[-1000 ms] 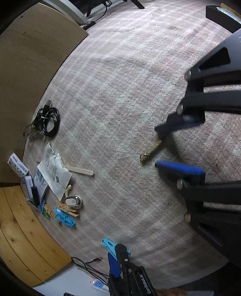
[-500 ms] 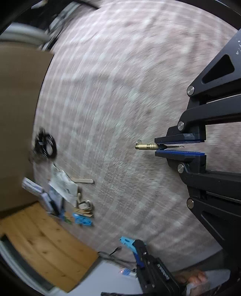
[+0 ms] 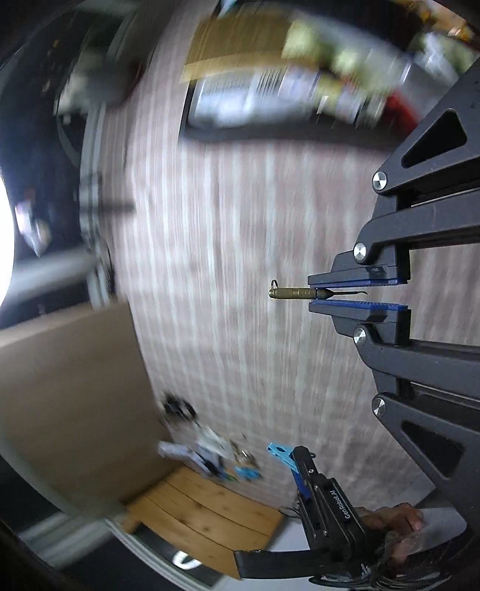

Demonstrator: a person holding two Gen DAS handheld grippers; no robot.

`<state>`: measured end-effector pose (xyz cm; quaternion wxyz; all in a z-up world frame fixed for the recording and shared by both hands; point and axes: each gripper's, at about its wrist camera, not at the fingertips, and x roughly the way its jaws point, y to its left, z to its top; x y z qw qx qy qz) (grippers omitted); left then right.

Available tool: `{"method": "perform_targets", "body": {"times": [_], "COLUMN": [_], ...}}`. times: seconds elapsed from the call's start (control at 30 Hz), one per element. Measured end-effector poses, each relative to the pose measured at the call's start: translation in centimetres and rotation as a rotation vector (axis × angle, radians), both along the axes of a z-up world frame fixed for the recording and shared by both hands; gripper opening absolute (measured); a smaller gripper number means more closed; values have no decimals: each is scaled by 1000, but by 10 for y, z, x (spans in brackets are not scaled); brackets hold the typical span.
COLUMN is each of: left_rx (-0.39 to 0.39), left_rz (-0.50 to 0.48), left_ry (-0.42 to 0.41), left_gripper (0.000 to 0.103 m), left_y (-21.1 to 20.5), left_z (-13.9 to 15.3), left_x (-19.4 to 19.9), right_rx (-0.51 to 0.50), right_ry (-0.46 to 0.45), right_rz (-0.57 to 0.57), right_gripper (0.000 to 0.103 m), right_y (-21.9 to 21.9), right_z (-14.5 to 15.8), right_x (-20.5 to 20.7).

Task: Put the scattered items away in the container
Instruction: 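Carry both items to the black box and open both tools to drop them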

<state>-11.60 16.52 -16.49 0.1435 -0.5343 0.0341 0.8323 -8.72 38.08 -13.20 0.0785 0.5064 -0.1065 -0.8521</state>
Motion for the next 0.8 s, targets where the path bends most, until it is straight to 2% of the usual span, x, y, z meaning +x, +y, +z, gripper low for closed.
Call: {"method": "perform_targets", "body": {"times": [0.23,0.37,0.57,0.8], "left_rx": [38,62,84,91], "left_rz": [-215,-338,-482,-579], "left_ry": [15,5,-23,-36], "left_gripper": [13,13,13,13], "left_y": [124,189,254,295], "left_z": [10,13,14,16], "left_x": [27,51,87,113], "right_rx": [24,37,70,68], "right_ry": [31,36,32,1], "right_rz": [-229,-329,-444,-496], "right_gripper": [6,6,6,6], "right_y": [114,164,222,250], "right_z": [14,15,12,0], "right_x": [51,71,95,100]}}
